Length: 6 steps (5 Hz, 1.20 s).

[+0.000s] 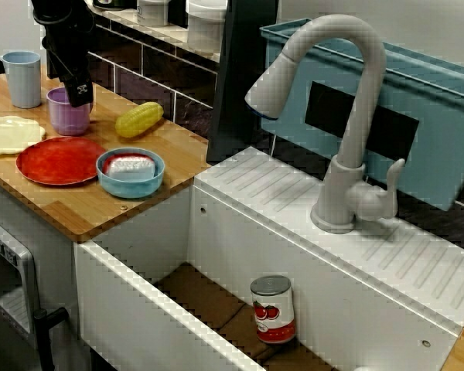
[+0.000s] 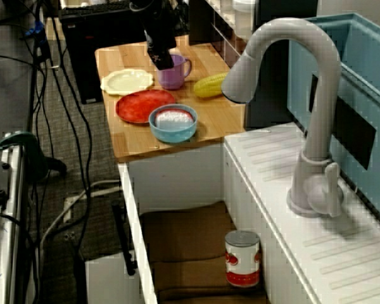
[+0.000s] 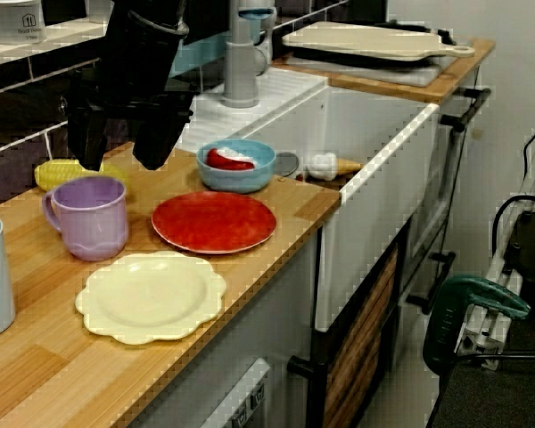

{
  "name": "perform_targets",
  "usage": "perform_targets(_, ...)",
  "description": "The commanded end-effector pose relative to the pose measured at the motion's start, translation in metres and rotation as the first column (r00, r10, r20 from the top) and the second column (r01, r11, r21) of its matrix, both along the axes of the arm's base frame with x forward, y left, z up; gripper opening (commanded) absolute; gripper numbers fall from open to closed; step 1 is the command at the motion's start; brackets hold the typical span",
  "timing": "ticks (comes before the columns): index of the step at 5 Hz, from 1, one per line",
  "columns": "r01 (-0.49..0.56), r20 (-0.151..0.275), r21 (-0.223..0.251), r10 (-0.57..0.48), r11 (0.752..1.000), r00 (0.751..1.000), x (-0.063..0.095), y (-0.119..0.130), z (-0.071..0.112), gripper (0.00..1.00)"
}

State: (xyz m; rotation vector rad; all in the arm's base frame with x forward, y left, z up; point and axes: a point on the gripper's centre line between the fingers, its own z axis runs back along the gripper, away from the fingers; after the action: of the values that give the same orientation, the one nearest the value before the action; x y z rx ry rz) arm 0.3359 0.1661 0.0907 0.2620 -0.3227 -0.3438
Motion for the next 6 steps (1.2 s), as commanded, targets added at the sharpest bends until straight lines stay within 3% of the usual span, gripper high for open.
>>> perform_targets(1,0.002,0.064,0.046,-0.004,0.999,0.998,-0.003,0.004,0.016,1.00)
perform_targets(6,-0.003,0.034,0.091,-0.001,0.996,0.999,0.007,0.007,-0.011,1.00)
